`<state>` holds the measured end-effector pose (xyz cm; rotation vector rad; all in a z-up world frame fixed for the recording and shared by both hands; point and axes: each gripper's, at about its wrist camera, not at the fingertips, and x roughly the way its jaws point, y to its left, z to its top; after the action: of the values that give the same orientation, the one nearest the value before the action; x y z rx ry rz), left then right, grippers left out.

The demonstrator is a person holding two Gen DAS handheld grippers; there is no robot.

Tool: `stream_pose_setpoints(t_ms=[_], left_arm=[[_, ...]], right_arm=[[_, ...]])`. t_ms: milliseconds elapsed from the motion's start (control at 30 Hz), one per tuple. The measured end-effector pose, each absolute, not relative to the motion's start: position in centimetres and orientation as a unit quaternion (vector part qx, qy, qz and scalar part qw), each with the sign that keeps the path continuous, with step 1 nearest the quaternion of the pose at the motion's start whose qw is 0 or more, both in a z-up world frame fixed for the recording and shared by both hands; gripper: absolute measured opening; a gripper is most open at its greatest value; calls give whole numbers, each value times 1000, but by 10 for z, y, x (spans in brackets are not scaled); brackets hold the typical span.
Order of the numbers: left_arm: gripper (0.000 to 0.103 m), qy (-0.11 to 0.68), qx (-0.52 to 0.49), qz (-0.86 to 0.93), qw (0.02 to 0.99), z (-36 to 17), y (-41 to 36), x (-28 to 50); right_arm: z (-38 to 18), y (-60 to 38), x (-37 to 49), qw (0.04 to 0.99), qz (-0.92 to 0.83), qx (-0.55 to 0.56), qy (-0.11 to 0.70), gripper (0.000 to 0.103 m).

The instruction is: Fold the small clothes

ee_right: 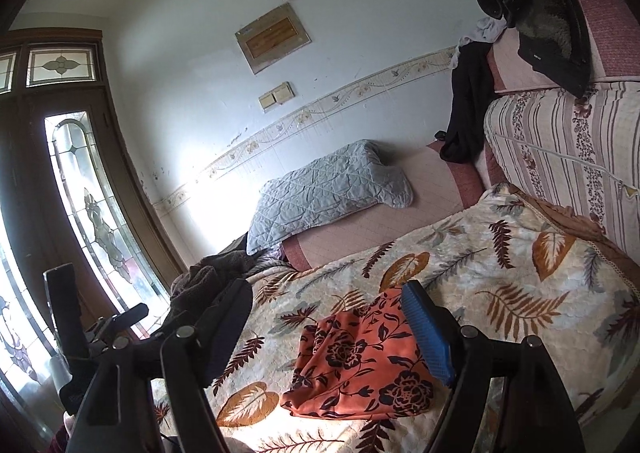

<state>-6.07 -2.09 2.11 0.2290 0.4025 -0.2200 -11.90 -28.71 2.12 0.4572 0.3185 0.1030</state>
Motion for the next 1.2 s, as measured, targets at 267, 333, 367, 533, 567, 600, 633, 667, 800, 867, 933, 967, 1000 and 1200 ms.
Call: stream_pose_setpoints(t_ms=[267, 333, 367, 533, 567, 600, 633, 667, 800, 867, 933, 967, 1000, 1200], left_arm=[[98, 225, 123, -100, 961, 14, -18, -54], [98, 232, 120, -92, 961, 13, -13, -53], [98, 234, 117, -87, 961, 13, -11, -52], [98, 244, 94, -61, 963, 16, 8, -46], [98, 245, 88, -58, 964, 17, 11, -46], [98, 245, 84, -54, 964, 17, 15, -46], [98, 246, 81, -51, 964, 17, 18, -46], [98, 248, 79, -47, 964, 16, 21, -45], [98, 252, 70, -33, 965, 16, 31, -43], [98, 254, 65, -28, 965, 15, 35, -42], [98, 254, 59, -24, 965, 16, 40, -42], [98, 253, 58, -21, 965, 16, 42, -42], [98, 252, 57, -19, 966, 16, 43, -42], [98, 252, 48, -11, 967, 17, 51, -40]], right_arm=[[24, -277, -114, 958, 46, 225, 172, 79], [24, -272, -112, 957, 47, 224, 178, 79], [25, -270, -111, 957, 49, 223, 178, 79], [31, -253, -105, 959, 27, 204, 197, 79], [31, -249, -103, 958, 22, 201, 203, 79], [30, -246, -102, 957, 19, 198, 209, 79], [30, -243, -101, 957, 17, 195, 215, 79], [29, -239, -99, 956, 14, 191, 221, 79], [24, -225, -95, 958, -4, 161, 239, 79], [22, -221, -92, 956, -2, 157, 247, 79], [18, -218, -88, 954, 3, 159, 255, 79], [17, -217, -87, 953, 3, 159, 258, 79], [17, -216, -87, 953, 3, 158, 260, 79], [14, -209, -84, 952, 6, 150, 266, 79]])
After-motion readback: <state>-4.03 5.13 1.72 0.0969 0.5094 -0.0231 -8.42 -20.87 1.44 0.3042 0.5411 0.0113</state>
